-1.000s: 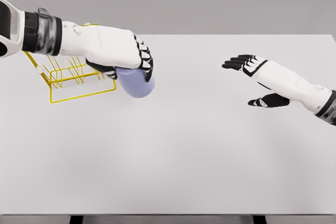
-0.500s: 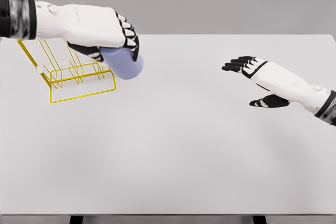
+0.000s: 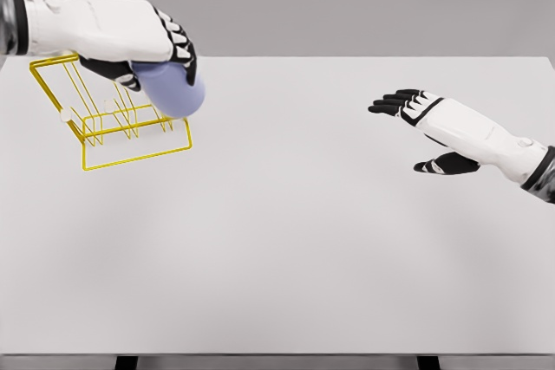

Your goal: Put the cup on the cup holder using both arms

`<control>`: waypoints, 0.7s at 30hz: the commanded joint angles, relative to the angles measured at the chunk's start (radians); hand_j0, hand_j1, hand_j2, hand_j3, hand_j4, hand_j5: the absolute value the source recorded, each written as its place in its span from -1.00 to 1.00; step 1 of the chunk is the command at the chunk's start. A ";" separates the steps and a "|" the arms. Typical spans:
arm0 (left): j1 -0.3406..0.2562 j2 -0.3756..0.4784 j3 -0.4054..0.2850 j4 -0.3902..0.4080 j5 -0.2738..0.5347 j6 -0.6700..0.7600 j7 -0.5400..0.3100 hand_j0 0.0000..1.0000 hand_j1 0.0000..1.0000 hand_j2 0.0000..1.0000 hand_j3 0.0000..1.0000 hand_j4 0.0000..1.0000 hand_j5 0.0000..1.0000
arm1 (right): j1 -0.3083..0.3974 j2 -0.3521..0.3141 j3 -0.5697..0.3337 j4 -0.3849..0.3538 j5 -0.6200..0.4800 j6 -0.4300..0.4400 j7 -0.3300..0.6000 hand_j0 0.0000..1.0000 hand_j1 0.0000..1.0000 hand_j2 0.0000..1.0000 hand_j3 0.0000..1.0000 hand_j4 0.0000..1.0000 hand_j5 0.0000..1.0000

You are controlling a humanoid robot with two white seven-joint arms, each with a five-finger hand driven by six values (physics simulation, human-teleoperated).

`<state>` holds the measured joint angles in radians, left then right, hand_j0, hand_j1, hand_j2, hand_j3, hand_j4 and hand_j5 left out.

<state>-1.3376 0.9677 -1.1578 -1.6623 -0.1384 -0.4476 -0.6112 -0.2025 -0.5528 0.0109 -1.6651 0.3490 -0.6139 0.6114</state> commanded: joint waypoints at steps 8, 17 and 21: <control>0.006 0.023 0.000 0.052 0.000 0.003 0.000 0.22 0.22 0.22 0.22 0.22 0.22 | 0.002 0.001 0.000 -0.001 -0.005 0.003 -0.001 1.00 1.00 1.00 1.00 1.00 1.00; 0.049 0.008 -0.002 0.099 -0.012 0.003 0.000 0.23 0.23 0.23 0.23 0.23 0.23 | 0.002 -0.009 0.000 0.001 -0.005 0.003 -0.001 1.00 1.00 1.00 1.00 1.00 1.00; 0.068 0.005 -0.002 0.128 -0.015 0.003 0.000 0.26 0.26 0.26 0.26 0.26 0.26 | 0.002 -0.003 0.000 0.002 -0.005 0.003 -0.001 1.00 1.00 1.00 1.00 1.00 1.00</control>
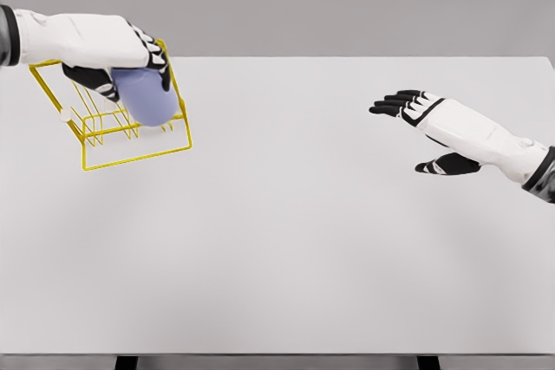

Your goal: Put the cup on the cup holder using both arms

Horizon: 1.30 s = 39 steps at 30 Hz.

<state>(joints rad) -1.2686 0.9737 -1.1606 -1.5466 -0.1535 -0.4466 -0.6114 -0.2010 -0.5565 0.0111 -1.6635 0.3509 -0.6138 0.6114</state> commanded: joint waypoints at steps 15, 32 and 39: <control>0.006 0.112 0.094 -0.173 0.187 -0.164 0.001 1.00 1.00 1.00 1.00 1.00 1.00 | 0.000 -0.006 0.003 -0.010 -0.006 0.003 -0.001 1.00 1.00 1.00 1.00 1.00 1.00; 0.495 0.128 0.124 -0.222 0.925 -0.164 0.019 1.00 1.00 1.00 1.00 1.00 1.00 | 0.000 0.000 0.004 -0.010 -0.003 0.003 -0.001 1.00 1.00 1.00 1.00 1.00 1.00; 0.627 0.115 0.124 -0.214 0.910 -0.164 0.019 1.00 1.00 1.00 1.00 1.00 1.00 | 0.000 0.000 0.004 -0.010 -0.003 0.003 -0.001 1.00 1.00 1.00 1.00 1.00 1.00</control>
